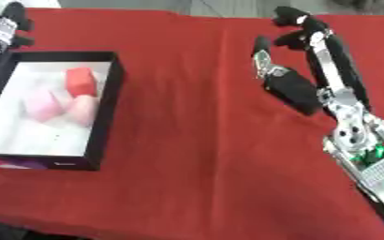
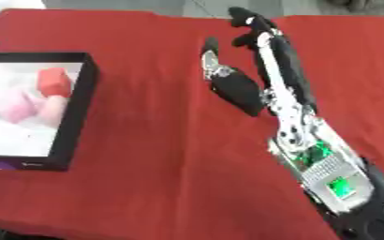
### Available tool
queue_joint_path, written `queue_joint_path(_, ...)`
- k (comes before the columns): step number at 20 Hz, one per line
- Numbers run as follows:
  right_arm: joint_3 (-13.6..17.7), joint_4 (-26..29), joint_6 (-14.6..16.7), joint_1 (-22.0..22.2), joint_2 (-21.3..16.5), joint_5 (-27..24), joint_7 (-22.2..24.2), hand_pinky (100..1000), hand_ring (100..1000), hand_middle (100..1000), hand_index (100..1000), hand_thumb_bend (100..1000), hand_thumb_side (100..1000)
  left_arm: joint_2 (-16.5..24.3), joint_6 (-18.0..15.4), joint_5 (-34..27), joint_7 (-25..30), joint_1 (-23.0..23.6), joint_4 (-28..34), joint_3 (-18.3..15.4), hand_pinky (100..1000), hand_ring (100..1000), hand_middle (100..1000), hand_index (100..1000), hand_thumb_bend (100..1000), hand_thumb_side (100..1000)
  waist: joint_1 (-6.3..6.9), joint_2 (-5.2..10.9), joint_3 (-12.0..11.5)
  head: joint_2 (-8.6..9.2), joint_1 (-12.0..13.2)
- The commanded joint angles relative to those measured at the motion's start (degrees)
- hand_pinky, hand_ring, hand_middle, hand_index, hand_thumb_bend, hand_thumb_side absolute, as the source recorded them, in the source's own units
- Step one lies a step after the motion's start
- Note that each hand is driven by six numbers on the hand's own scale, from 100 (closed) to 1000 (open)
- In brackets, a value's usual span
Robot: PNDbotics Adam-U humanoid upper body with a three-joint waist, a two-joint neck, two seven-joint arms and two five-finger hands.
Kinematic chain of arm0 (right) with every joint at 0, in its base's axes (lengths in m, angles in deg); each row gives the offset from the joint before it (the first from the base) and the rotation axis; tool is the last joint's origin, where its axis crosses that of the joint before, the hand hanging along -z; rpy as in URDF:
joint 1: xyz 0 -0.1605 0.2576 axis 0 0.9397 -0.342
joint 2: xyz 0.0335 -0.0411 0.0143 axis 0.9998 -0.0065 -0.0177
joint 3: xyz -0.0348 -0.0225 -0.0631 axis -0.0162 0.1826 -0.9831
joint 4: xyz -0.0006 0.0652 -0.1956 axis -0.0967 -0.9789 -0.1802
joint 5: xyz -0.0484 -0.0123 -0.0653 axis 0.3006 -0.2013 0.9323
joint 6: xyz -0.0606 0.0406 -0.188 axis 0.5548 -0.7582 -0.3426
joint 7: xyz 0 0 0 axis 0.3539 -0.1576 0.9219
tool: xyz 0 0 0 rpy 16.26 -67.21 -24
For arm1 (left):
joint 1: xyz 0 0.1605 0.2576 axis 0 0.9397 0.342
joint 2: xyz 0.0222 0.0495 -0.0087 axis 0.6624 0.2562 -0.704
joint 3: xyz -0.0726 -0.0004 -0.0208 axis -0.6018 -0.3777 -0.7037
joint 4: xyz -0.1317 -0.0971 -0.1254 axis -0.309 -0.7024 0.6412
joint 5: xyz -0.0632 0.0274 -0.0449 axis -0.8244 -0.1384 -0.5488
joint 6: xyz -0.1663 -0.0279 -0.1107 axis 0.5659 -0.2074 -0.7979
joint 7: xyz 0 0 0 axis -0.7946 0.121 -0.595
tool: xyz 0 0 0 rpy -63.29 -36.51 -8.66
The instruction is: Pick up the objects with one hand, pass them to the other hand, and then place them into the box on the other side of the table.
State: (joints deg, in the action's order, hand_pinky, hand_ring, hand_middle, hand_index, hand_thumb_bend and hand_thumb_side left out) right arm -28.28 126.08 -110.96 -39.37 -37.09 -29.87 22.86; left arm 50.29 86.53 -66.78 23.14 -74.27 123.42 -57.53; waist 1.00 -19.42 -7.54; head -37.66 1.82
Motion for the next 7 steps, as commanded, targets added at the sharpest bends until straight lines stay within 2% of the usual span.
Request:
queue_joint_path(1,4.40,0.90,0.61,0.19,-1.80,-2.54,-3.96,799,746,822,892,100,590,-1.96,-0.74,-6.50,-1.43,-0.09,3.46,-2.56,857,701,720,769,294,989,0.37,1.49,0.05,0.46,-0.40)
queue_joint_path(2,5.86,0.70,0.77,0.61,-1.73,-3.86,-5.62,797,748,824,888,100,593,-3.21,-0.62,-8.18,-1.60,-0.01,4.15,-2.94,855,702,723,770,259,976,0.49,1.46,0.09,0.53,-0.52)
queue_joint_path(4,8.14,0.22,1.38,1.33,-1.70,-6.54,-8.93,799,763,844,887,100,598,-5.48,-0.21,-11.06,-1.26,0.08,5.32,-3.56,861,720,738,776,245,967,0.64,1.37,0.16,0.61,-0.82)
queue_joint_path(7,10.64,-0.69,2.53,2.35,-1.58,-10.20,-12.86,800,786,879,899,100,605,-8.90,0.03,-14.69,-0.55,0.04,6.66,-4.64,866,735,746,781,267,934,0.77,1.19,0.20,0.48,-1.44)
